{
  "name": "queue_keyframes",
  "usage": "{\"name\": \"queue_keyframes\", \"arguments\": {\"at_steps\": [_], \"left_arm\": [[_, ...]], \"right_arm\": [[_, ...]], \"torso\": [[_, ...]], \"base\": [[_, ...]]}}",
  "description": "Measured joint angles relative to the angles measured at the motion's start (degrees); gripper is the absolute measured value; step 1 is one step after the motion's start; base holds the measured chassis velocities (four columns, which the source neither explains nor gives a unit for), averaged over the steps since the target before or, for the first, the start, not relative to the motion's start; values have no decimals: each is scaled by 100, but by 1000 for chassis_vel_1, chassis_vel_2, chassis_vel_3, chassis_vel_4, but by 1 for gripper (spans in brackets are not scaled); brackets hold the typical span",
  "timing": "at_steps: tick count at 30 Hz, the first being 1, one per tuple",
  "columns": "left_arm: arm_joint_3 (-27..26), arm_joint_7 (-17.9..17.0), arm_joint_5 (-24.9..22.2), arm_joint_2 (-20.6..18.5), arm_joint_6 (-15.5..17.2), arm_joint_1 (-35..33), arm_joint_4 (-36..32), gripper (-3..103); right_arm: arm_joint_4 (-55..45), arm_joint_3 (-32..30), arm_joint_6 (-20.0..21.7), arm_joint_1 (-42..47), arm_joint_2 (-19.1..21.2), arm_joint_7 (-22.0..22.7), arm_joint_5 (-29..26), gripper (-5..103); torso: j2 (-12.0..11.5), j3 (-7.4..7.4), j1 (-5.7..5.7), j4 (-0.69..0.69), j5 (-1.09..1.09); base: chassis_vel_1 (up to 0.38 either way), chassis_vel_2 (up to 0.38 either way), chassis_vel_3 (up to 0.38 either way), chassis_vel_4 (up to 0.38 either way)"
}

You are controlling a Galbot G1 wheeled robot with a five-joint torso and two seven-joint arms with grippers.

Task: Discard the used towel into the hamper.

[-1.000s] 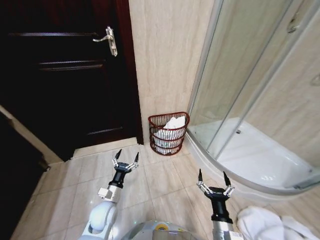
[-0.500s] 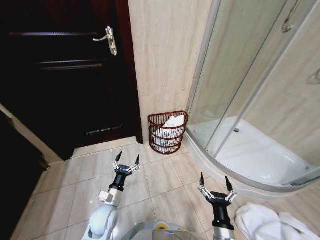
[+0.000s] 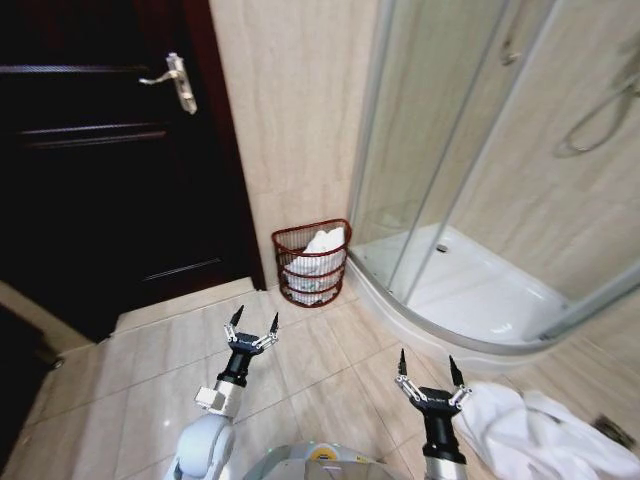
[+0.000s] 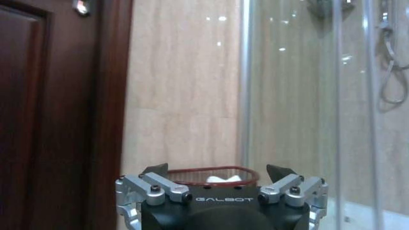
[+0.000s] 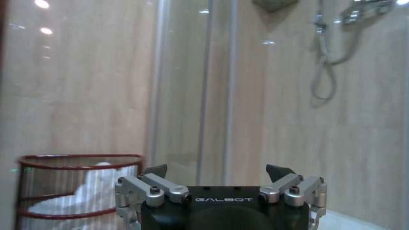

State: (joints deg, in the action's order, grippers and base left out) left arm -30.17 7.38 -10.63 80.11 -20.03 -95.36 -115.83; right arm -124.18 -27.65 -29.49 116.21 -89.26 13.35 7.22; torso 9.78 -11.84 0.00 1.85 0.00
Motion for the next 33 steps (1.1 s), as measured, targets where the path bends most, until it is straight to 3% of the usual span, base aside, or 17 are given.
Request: {"name": "queue_keyframes", "arguments": {"at_steps": [20, 33], "left_arm": [[97, 38, -50, 20, -10, 65, 165, 100], [109, 97, -57, 41, -60, 104, 240, 100]], "right_arm": [[-8, 43, 154, 140, -115, 155, 82, 100], [13, 43, 215, 101, -50, 130, 82, 100]], "torso": [[3, -2, 0, -2, 0], [4, -3, 0, 0, 0]], "base": [[-122, -115, -113, -118], [-103, -107, 85, 99]]}}
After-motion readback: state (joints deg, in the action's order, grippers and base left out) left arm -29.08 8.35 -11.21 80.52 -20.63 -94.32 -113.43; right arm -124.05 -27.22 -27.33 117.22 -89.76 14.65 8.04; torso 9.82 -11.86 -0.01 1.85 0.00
